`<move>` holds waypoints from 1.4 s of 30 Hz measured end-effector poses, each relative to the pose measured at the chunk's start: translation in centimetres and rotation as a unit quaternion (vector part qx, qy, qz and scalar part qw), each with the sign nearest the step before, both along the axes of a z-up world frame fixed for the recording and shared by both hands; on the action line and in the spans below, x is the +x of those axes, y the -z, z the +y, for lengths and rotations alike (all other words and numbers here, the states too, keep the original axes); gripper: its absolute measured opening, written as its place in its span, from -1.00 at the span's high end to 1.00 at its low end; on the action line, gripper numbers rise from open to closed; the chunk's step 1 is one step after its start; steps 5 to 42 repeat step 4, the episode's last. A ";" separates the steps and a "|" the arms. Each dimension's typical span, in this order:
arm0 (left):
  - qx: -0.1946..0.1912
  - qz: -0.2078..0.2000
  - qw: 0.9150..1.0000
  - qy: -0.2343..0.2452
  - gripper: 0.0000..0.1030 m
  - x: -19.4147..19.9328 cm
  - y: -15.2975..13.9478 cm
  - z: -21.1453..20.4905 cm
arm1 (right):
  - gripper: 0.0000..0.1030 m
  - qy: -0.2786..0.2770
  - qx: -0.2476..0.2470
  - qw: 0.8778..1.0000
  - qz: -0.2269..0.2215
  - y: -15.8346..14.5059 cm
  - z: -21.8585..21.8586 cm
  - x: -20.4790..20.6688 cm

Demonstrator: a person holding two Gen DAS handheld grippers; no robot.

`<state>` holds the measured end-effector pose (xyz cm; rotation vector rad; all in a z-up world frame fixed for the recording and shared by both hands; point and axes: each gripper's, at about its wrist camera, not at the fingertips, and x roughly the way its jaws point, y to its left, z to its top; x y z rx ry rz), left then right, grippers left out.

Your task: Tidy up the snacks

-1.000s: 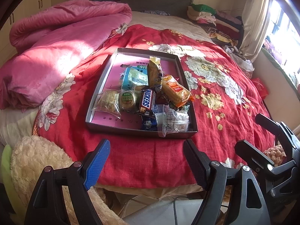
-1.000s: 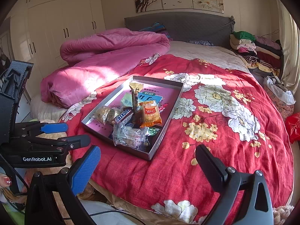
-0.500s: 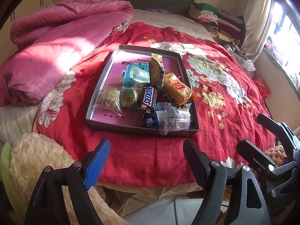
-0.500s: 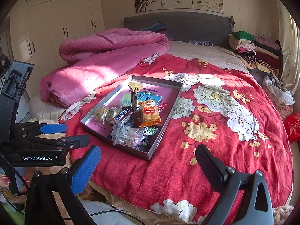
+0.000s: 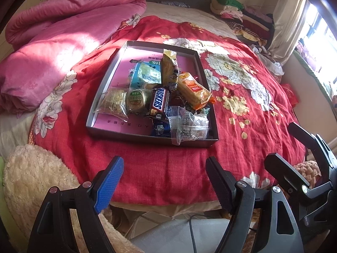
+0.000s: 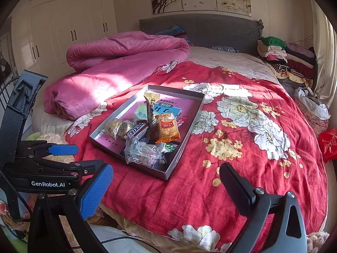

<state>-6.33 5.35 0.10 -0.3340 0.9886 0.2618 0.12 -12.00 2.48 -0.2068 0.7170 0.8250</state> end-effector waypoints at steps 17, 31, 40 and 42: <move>-0.023 -0.032 0.999 -0.007 -0.57 -0.1 -0.7 0.7 | -0.98 0.004 0.000 1.000 0.000 0.0 -0.1 0.2; -0.023 -0.032 0.999 -0.007 -0.57 -0.1 -0.7 0.7 | -0.98 0.004 0.000 1.000 0.000 0.0 -0.1 0.2; -0.023 -0.032 0.999 -0.007 -0.57 -0.1 -0.7 0.7 | -0.98 0.004 0.000 1.000 0.000 0.0 -0.1 0.2; -0.023 -0.032 0.999 -0.007 -0.57 -0.1 -0.7 0.7 | -0.98 0.004 0.000 1.000 0.000 0.0 -0.1 0.2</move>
